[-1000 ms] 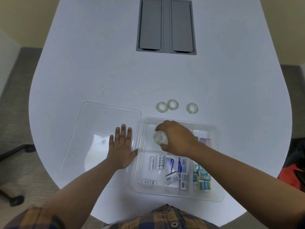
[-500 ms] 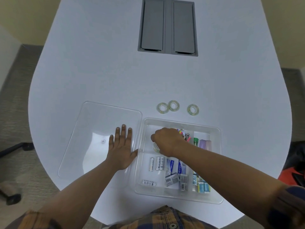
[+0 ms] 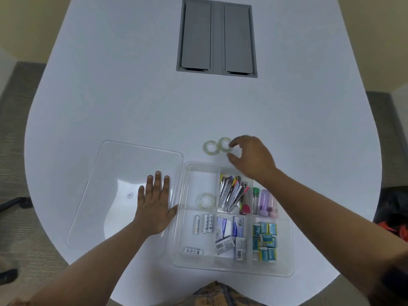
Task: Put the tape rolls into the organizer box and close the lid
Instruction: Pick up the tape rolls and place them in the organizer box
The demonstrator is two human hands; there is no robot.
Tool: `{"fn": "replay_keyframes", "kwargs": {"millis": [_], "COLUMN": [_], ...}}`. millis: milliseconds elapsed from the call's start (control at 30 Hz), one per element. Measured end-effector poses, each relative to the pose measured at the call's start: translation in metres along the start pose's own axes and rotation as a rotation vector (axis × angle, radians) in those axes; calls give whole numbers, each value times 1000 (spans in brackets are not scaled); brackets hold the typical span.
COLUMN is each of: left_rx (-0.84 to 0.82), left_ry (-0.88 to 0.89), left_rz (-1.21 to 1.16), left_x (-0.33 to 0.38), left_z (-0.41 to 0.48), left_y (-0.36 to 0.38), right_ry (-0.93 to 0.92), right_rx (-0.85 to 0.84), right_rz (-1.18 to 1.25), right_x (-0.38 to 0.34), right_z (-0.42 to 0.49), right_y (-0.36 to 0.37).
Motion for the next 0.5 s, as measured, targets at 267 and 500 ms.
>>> {"fn": "replay_keyframes", "kwargs": {"millis": [267,500], "left_rx": [20,6], "left_ry": [13,0], "left_rz": [-25,2], "left_x": [0,-2], "left_z": [0,0], "left_y": [-2,0], "right_ry": [310,361], "right_rx": [-51,-53], "right_rz": [-4,20], "right_x": [94,104], "right_z": [22,25], "right_y": [6,17]}}
Point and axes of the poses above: each hand's wrist, its own z-axis towards the middle knuckle, its own y-axis out of the palm, x = y × z, the point moved 9 cm from there along z, towards the middle knuckle, and after that the axes turned 1 degree about -x, right-handed, at the moved point
